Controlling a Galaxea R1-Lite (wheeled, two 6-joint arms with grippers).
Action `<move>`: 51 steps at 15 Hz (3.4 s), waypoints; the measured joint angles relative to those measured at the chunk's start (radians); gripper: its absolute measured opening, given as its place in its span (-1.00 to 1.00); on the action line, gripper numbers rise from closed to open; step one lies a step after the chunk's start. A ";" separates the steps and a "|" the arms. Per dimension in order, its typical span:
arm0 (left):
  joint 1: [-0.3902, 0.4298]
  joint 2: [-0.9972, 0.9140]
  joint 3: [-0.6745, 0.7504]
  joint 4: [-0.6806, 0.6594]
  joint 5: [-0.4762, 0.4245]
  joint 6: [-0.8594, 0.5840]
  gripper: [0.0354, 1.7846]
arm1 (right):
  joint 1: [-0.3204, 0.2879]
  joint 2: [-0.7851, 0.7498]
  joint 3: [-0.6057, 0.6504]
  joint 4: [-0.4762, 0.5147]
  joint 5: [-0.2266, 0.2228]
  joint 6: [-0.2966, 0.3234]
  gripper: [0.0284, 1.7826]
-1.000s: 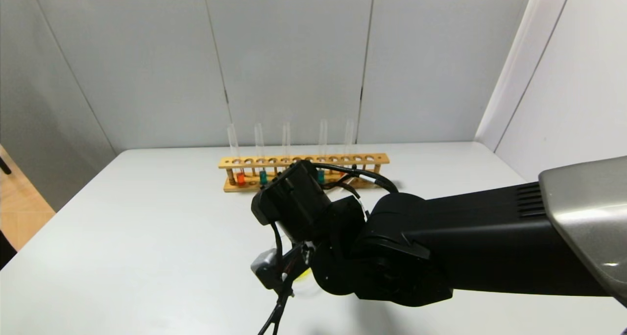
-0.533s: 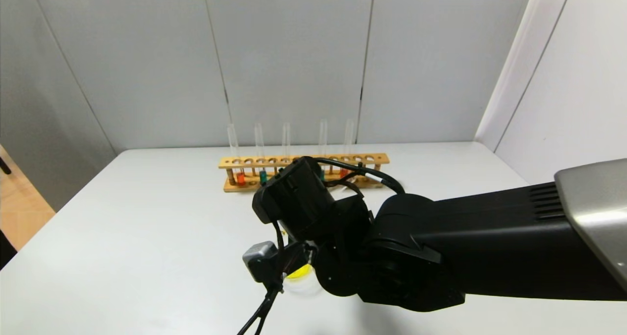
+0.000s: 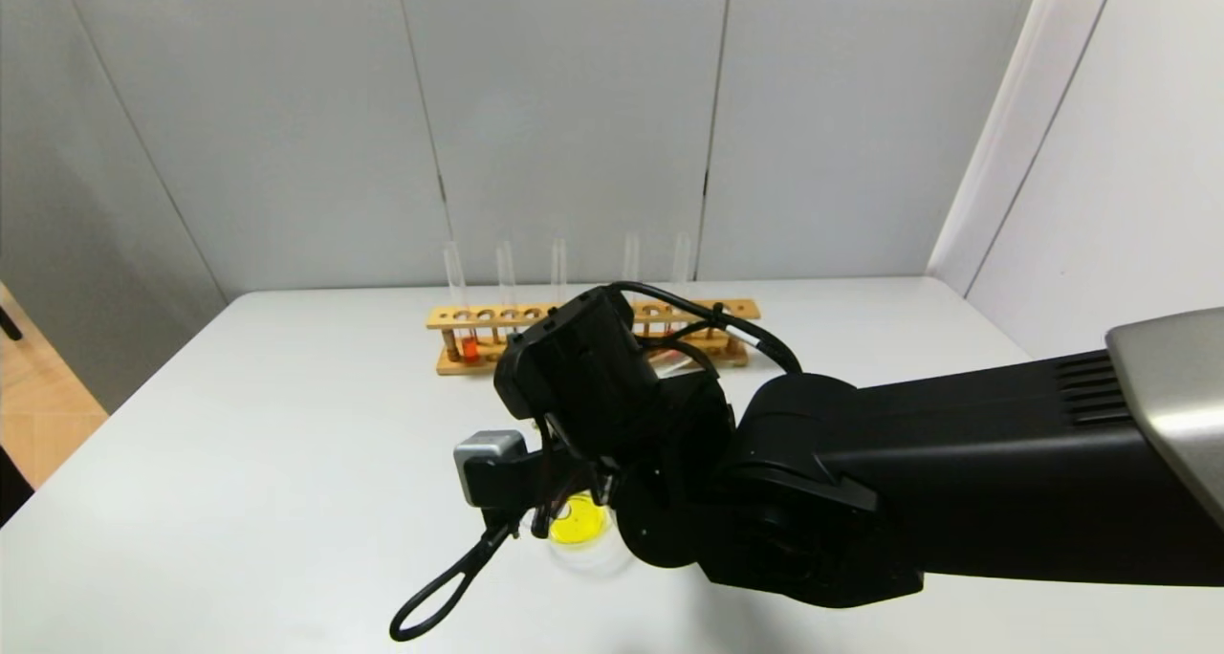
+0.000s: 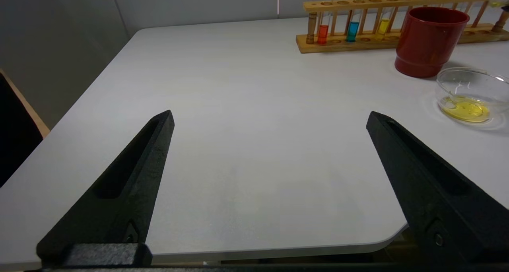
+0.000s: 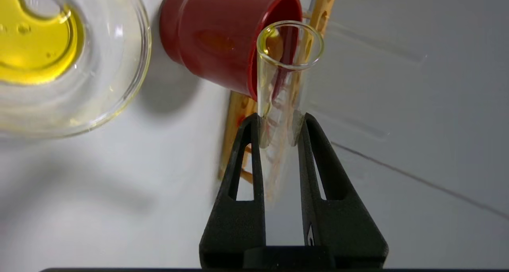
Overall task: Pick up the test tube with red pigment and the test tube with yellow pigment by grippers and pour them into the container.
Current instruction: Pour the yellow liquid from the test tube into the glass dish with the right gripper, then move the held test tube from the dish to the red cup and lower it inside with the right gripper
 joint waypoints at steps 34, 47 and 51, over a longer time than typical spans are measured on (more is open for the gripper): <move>-0.001 0.000 0.000 0.000 0.000 0.000 0.91 | -0.081 -0.127 0.039 -0.171 -0.003 1.293 -0.72; 0.000 0.000 0.000 0.000 0.000 0.000 0.91 | -0.113 -0.118 -0.050 -0.270 0.079 1.262 -0.72; 0.000 0.000 0.000 0.000 0.000 0.000 0.91 | -0.126 -0.078 -0.066 -0.278 0.121 1.261 -0.72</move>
